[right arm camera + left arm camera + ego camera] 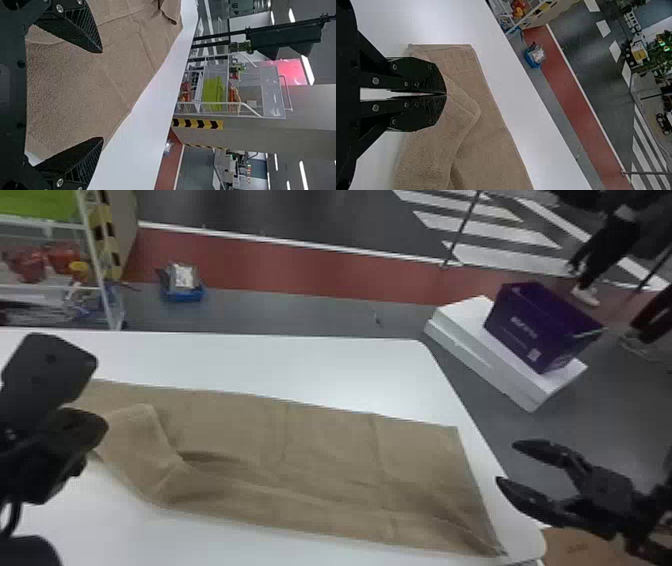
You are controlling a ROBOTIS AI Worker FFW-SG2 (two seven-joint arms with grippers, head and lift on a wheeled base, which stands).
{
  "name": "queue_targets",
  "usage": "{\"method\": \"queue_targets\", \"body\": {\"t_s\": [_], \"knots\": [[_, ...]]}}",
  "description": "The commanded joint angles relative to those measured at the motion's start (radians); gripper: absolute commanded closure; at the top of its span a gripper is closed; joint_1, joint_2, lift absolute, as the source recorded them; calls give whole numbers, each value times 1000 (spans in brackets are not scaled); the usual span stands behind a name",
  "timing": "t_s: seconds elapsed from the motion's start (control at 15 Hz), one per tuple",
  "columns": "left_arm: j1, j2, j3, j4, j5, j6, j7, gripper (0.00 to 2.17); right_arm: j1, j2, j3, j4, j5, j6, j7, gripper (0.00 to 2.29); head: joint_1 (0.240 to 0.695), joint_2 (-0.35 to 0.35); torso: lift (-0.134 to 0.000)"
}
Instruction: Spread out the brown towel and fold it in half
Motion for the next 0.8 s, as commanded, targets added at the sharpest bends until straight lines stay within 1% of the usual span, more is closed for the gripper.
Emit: {"method": "queue_targets", "body": {"t_s": [0.0,0.13,0.2,0.27,0.33,0.4,0.47,0.53,0.6,0.73], "knots": [[-57,-37,-168,83,-129,107,101,1072,-2,1,8,0,10,0,3,113,695,-320,-134],[-112,-37,-263,209,-230,149,147,1072,0,4,8,2,29,0,3,113,695,-341,-134],[-147,-37,-292,272,-250,168,151,1072,0,9,8,3,35,0,3,113,695,-348,-134],[-179,-37,-305,310,-251,195,140,1069,1,13,10,2,41,-6,3,113,695,-350,-134],[-202,-37,-320,324,-251,208,151,890,7,15,11,5,43,-15,3,113,695,-350,-134],[-213,-37,-326,325,-247,205,149,613,10,15,11,14,43,-21,3,113,695,-350,-134],[-231,-37,-340,342,-244,208,141,427,10,15,11,21,44,-25,3,113,695,-350,-134],[-254,-37,-361,368,-248,214,149,272,10,15,11,26,50,-28,3,113,695,-350,-134],[-284,-37,-384,401,-244,254,151,208,10,18,13,26,53,-28,3,113,695,-350,-134],[-342,-37,-412,465,-201,324,169,208,10,25,20,25,64,-28,3,113,695,-350,-134]]}}
